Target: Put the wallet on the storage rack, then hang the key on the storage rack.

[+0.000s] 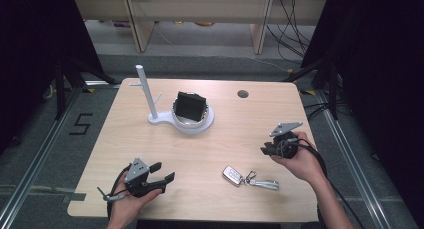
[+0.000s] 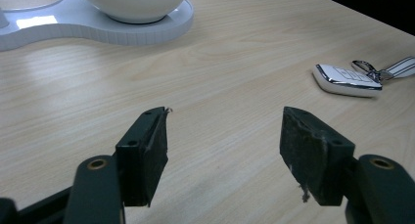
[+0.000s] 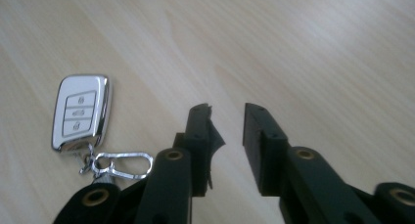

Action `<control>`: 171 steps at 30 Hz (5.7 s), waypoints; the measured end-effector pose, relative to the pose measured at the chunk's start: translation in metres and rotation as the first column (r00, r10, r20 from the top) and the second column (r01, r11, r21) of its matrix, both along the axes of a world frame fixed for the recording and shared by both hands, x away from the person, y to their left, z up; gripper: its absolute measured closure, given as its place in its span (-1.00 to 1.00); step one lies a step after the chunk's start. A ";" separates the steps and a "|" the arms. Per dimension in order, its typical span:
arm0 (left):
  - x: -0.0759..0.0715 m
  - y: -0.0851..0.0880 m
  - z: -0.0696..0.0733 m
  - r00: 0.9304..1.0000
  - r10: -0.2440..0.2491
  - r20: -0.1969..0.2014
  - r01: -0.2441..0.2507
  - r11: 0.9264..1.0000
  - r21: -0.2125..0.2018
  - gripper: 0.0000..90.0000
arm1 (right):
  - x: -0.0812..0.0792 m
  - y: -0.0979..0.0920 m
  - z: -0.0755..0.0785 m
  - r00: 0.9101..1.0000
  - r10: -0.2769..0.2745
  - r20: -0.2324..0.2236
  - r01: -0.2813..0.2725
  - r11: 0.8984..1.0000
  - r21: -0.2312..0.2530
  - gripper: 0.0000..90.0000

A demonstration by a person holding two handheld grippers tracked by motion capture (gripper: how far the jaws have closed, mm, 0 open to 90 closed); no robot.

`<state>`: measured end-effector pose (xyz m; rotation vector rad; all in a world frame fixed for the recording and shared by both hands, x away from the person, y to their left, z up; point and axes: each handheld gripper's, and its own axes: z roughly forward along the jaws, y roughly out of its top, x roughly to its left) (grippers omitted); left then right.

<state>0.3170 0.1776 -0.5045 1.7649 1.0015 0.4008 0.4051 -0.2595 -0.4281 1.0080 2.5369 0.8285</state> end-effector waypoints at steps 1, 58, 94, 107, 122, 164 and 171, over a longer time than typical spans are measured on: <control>0.001 0.000 0.001 1.000 -0.008 0.004 0.008 1.000 0.003 -0.20 | -0.002 -0.003 0.002 0.999 -0.001 -0.033 0.001 1.000 -0.014 0.84; 0.011 -0.026 0.001 0.996 -0.067 -0.061 0.067 0.998 0.008 -0.13 | -0.026 0.053 -0.052 0.907 0.174 -0.383 -0.235 0.965 -0.120 1.00; 0.010 -0.030 -0.003 0.994 -0.080 -0.071 0.081 0.997 0.006 -0.14 | 0.035 0.018 -0.033 0.928 0.044 -0.371 -0.114 0.979 -0.169 0.51; 0.010 -0.031 -0.004 0.994 -0.084 -0.077 0.084 0.996 0.000 -0.16 | 0.043 0.026 -0.041 0.892 0.256 -0.372 -0.366 0.893 -0.263 0.30; 0.010 -0.030 -0.004 0.993 -0.087 -0.075 0.087 0.996 0.003 -0.16 | 0.040 0.035 -0.042 0.874 0.310 -0.373 -0.430 0.851 -0.302 0.28; 0.010 -0.032 -0.005 0.992 -0.095 -0.078 0.096 0.995 0.001 -0.16 | 0.047 0.042 -0.031 0.901 0.131 -0.413 -0.237 0.947 -0.216 0.45; 0.009 -0.032 -0.005 0.992 -0.101 -0.078 0.101 0.995 -0.002 -0.16 | 0.045 0.050 -0.040 0.884 -0.101 -0.456 0.021 0.984 -0.176 0.60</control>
